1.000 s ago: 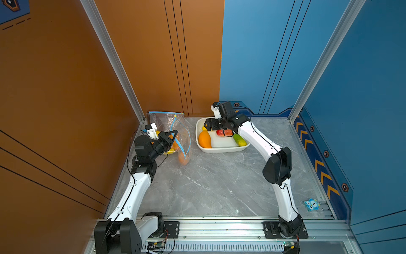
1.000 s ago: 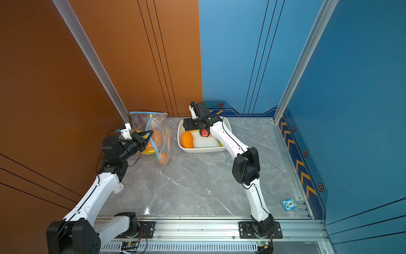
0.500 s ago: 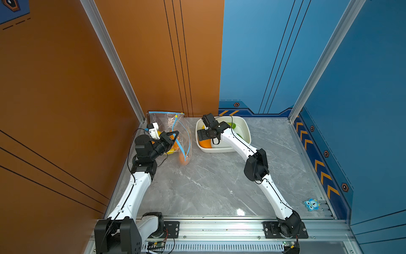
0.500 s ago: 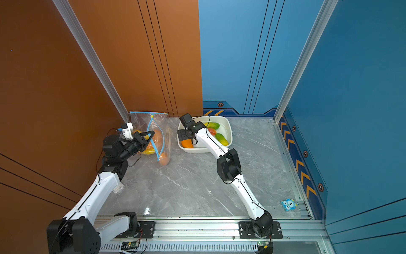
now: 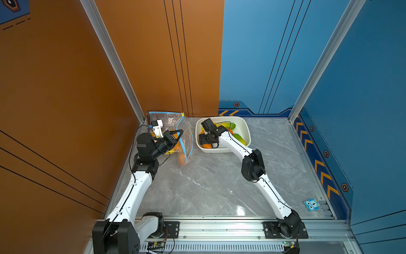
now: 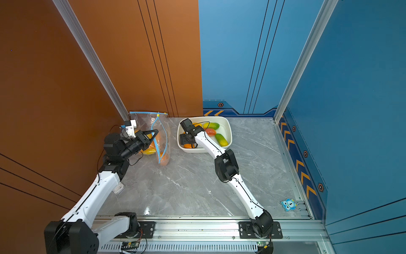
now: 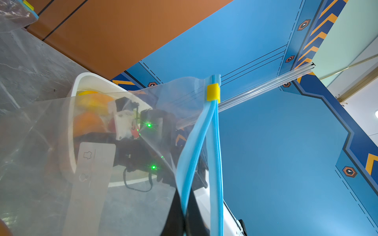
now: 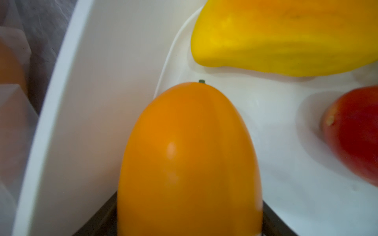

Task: Place the mango in a zip-top bag and seal the zipper
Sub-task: Pick up the mango from the basket.

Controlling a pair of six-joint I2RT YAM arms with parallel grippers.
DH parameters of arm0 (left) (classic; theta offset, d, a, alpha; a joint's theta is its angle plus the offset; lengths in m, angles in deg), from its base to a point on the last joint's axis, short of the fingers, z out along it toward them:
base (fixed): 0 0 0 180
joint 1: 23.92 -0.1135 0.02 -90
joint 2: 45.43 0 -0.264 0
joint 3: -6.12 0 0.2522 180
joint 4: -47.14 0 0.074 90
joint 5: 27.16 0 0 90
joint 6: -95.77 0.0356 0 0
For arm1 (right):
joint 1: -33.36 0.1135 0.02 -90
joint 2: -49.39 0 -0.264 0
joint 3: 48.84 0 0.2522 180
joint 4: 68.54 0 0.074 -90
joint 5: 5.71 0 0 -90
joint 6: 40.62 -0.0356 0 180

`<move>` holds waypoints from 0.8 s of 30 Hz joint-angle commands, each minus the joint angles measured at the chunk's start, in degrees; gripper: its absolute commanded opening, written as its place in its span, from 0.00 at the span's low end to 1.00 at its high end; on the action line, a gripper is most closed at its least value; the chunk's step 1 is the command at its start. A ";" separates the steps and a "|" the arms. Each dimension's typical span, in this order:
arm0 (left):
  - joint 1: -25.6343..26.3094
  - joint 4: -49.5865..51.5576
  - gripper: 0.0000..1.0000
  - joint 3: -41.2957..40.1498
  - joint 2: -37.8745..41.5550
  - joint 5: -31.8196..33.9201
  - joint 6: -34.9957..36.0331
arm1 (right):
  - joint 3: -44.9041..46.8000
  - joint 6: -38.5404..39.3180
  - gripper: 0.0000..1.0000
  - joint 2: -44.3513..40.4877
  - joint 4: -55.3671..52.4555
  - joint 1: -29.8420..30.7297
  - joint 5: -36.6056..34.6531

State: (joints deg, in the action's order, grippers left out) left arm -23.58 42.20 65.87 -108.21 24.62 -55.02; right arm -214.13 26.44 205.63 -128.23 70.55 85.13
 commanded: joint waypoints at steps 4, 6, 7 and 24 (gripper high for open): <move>0.13 -0.29 0.00 0.95 0.38 -1.93 1.45 | -1.79 -1.09 0.53 -3.45 -0.69 -0.52 -0.41; 0.15 -0.36 0.00 1.38 0.08 -2.36 1.51 | -1.23 -0.19 0.51 -6.96 -0.39 -0.01 -1.30; 0.11 -0.36 0.00 1.57 0.03 -2.50 1.33 | -0.46 0.28 0.50 -9.29 0.10 0.39 -2.22; -2.57 -0.29 0.00 2.85 -2.88 -7.48 -0.67 | 63.26 7.51 0.45 -58.33 70.57 13.16 3.65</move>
State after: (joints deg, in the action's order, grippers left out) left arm -25.53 42.59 67.27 -111.25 19.44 -55.50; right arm -154.87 30.09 145.15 -72.04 82.33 85.66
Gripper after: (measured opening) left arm 0.047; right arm 0.717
